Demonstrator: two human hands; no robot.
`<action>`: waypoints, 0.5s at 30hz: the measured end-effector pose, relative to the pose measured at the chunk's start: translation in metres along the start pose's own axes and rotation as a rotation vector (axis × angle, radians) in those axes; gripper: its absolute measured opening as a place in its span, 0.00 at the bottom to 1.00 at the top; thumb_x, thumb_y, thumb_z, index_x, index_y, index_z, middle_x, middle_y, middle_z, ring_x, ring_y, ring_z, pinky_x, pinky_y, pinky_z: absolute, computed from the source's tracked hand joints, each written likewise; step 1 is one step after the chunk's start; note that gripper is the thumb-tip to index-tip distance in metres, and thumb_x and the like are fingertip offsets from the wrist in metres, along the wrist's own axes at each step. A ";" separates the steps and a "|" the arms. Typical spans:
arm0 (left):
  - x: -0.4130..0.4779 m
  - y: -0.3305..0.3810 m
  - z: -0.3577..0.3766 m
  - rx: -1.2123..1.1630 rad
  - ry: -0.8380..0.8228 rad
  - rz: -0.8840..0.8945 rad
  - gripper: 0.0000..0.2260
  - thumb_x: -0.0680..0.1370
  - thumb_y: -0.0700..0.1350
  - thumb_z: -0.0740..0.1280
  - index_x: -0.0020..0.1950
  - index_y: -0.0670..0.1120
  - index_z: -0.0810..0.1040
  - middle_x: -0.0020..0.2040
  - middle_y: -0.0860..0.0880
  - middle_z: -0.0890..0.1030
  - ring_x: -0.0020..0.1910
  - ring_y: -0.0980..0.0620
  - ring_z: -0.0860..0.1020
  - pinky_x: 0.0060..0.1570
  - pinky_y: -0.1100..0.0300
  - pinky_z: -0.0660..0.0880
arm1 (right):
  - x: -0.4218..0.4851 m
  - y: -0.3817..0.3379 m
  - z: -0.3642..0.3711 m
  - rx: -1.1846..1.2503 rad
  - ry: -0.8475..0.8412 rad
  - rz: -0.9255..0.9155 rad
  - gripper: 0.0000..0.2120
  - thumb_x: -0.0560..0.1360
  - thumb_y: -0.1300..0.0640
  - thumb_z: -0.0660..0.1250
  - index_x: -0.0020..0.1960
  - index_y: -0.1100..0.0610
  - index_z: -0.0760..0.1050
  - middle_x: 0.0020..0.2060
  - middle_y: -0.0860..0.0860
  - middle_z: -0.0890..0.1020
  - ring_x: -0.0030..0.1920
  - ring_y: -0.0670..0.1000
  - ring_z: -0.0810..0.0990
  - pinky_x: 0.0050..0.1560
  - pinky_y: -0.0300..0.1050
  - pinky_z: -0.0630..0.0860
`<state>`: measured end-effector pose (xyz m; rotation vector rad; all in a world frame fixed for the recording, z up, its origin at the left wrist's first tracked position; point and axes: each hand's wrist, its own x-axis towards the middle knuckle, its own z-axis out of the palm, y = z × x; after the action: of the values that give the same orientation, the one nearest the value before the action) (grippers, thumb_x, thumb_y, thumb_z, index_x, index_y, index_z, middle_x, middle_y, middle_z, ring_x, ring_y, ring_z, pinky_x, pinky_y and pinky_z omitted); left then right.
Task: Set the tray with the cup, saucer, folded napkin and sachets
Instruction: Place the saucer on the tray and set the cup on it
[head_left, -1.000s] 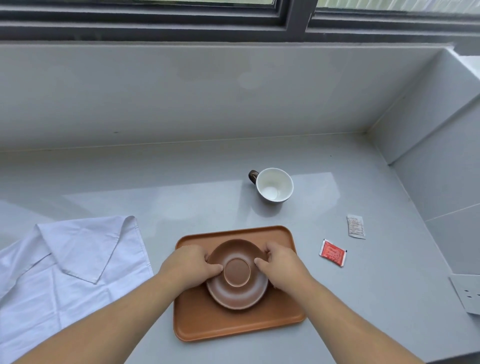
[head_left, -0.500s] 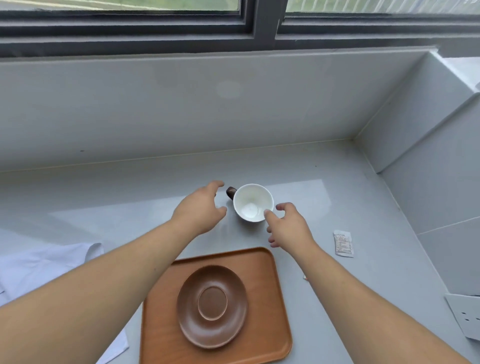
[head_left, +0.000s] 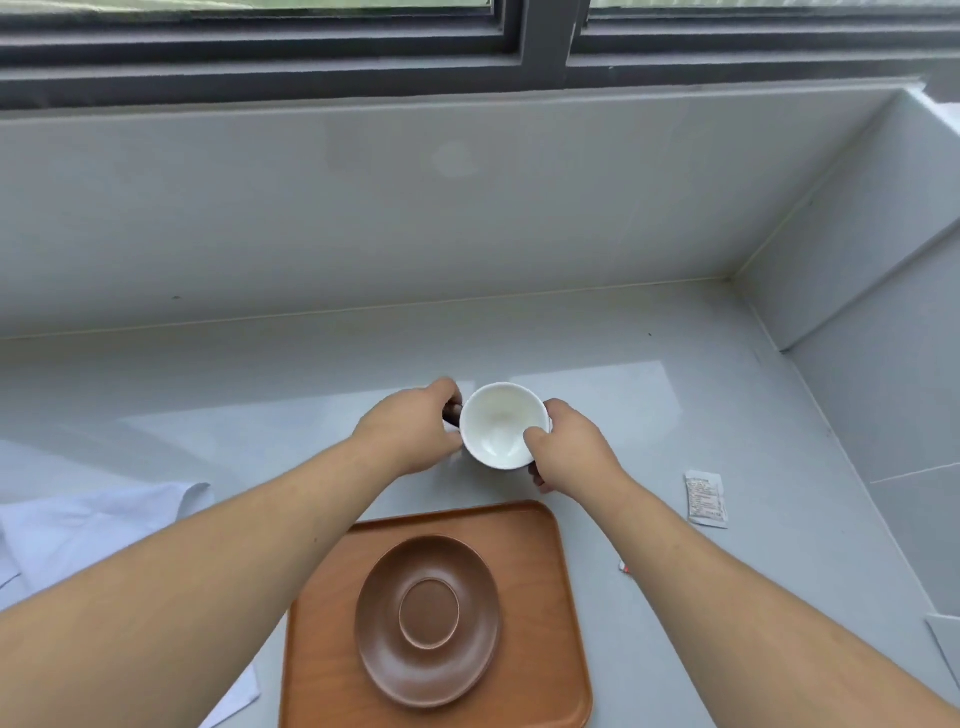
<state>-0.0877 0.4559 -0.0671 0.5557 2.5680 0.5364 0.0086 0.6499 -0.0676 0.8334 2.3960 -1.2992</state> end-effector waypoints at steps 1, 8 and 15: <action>-0.012 -0.005 -0.004 0.011 -0.023 0.004 0.08 0.72 0.53 0.68 0.49 0.59 0.71 0.37 0.65 0.76 0.38 0.62 0.75 0.34 0.58 0.70 | -0.010 -0.003 0.002 -0.027 -0.016 -0.018 0.12 0.74 0.57 0.58 0.56 0.52 0.72 0.41 0.57 0.83 0.36 0.61 0.86 0.37 0.61 0.85; -0.109 -0.043 -0.008 0.032 -0.112 0.017 0.10 0.73 0.56 0.65 0.37 0.51 0.70 0.34 0.55 0.77 0.34 0.55 0.73 0.31 0.56 0.67 | -0.085 -0.009 0.035 -0.184 -0.143 -0.122 0.14 0.73 0.55 0.58 0.57 0.48 0.73 0.42 0.52 0.82 0.38 0.58 0.84 0.42 0.58 0.84; -0.170 -0.069 0.017 0.030 -0.183 0.099 0.03 0.71 0.51 0.60 0.41 0.53 0.72 0.34 0.55 0.76 0.36 0.55 0.74 0.32 0.57 0.69 | -0.129 0.007 0.072 -0.338 -0.181 -0.155 0.15 0.75 0.52 0.59 0.60 0.47 0.72 0.42 0.47 0.80 0.42 0.50 0.79 0.38 0.48 0.77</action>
<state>0.0395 0.3235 -0.0540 0.7112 2.3887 0.4584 0.1131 0.5476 -0.0474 0.4236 2.4721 -0.9331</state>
